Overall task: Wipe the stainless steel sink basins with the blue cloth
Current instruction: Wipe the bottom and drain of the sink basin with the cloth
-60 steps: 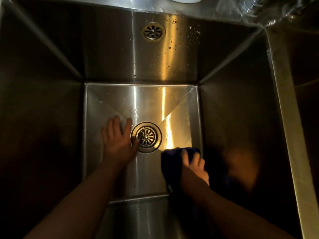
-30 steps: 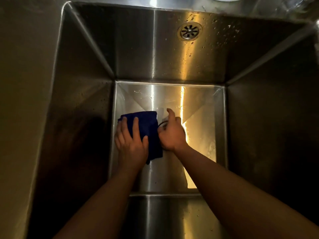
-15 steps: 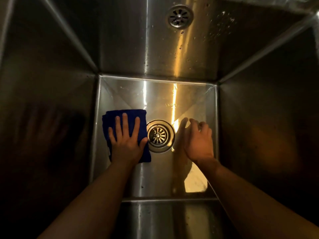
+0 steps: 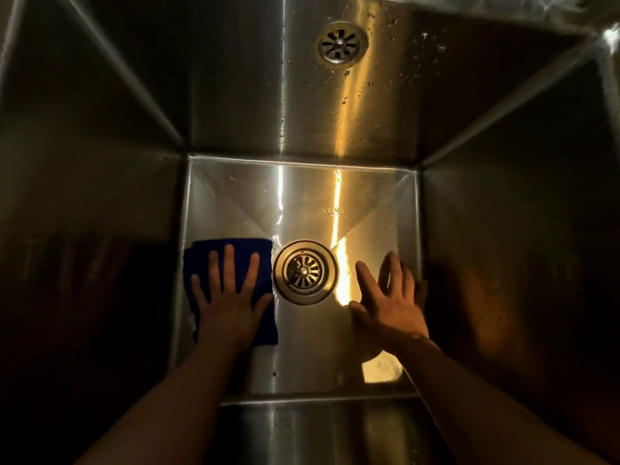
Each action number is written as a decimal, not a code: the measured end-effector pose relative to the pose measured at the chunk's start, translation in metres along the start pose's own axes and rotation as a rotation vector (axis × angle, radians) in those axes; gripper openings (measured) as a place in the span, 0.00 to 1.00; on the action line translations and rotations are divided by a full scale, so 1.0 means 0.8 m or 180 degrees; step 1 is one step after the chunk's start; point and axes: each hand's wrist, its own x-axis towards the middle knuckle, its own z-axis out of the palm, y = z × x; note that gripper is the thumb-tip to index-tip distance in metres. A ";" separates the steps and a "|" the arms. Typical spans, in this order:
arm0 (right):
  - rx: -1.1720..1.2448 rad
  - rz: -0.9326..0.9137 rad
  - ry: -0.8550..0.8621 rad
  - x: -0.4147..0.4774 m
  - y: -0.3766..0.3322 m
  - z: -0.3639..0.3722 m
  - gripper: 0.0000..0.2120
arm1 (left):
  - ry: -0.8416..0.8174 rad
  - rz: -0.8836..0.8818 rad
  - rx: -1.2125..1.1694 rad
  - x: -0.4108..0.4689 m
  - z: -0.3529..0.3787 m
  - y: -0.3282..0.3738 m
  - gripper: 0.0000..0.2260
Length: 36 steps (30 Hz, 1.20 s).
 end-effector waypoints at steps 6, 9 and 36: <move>-0.0171 -0.0347 0.0127 0.037 0.013 -0.013 0.32 | 0.0268 0.0133 0.0033 0.111 -0.043 0.005 0.34; -0.0281 -0.0412 0.0123 0.049 0.013 -0.010 0.33 | 0.0366 0.0168 0.0116 0.154 -0.063 0.014 0.34; -0.0172 -0.0266 -0.0128 0.049 0.009 -0.012 0.33 | -0.0318 0.0300 0.0234 -0.071 0.012 -0.010 0.31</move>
